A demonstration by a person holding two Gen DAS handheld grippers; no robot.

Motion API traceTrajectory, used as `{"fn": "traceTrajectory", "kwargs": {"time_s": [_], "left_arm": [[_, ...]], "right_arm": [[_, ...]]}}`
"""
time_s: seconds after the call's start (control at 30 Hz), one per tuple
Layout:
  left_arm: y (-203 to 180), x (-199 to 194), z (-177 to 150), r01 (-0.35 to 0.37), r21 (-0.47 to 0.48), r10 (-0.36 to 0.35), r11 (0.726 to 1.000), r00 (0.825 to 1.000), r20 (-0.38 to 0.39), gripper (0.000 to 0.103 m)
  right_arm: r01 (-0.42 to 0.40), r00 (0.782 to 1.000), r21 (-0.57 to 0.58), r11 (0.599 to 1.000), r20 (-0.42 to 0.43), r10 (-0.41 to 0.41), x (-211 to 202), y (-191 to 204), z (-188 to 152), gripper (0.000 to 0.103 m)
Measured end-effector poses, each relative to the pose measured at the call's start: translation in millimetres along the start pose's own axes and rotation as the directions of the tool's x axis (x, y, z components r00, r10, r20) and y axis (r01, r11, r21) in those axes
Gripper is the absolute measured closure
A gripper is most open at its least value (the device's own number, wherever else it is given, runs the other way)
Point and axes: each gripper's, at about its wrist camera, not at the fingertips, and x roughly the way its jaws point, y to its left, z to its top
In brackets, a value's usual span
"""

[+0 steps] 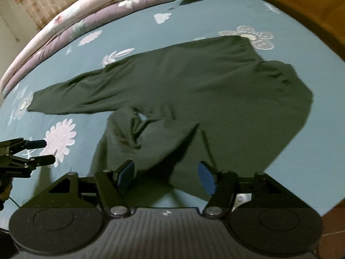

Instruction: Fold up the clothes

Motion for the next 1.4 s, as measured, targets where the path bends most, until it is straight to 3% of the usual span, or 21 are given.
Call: {"fn": "traceTrajectory", "kwargs": {"time_s": [0.33,0.47,0.6,0.8,0.9,1.0,1.1,1.27,1.4], "left_arm": [[-87,3,28,0.129,0.164,-0.134,0.978,0.991,0.016,0.019],[-128,11,24,0.051,0.190,-0.054,0.980,0.998,0.011,0.019],[-151,24,10,-0.051,0.135,0.052,0.990,0.999,-0.003,0.019],[-162,53,-5,-0.241,0.014,0.241,0.971,0.970,-0.017,0.019],[-161,58,-6,-0.296,-0.047,0.296,0.954,0.955,-0.004,0.019],[-161,61,-5,-0.321,-0.071,0.323,0.945,0.946,0.020,0.019],[-157,75,-8,-0.323,-0.066,0.322,0.944,0.947,-0.019,0.019],[-146,80,-15,-0.276,-0.183,0.277,0.943,0.961,-0.021,0.018],[-146,78,-19,-0.264,-0.171,0.267,0.949,0.964,-0.002,0.018]], "right_arm": [[-0.042,0.998,0.028,0.999,0.045,0.041,-3,-45,-16,0.032],[-0.107,0.993,-0.019,0.994,0.042,0.108,7,-59,-7,0.031],[-0.177,0.983,-0.071,0.982,0.030,0.180,18,-71,4,0.027],[-0.281,0.958,-0.146,0.948,0.006,0.285,35,-90,21,0.027],[-0.321,0.946,-0.174,0.931,-0.010,0.324,44,-95,27,0.026],[-0.331,0.943,-0.172,0.928,-0.032,0.330,53,-98,27,0.026],[-0.340,0.940,-0.149,0.929,-0.055,0.336,63,-103,23,0.025],[-0.348,0.938,-0.137,0.928,-0.067,0.341,71,-106,18,0.023],[-0.327,0.945,-0.150,0.933,-0.063,0.321,70,-101,15,0.021]]}}
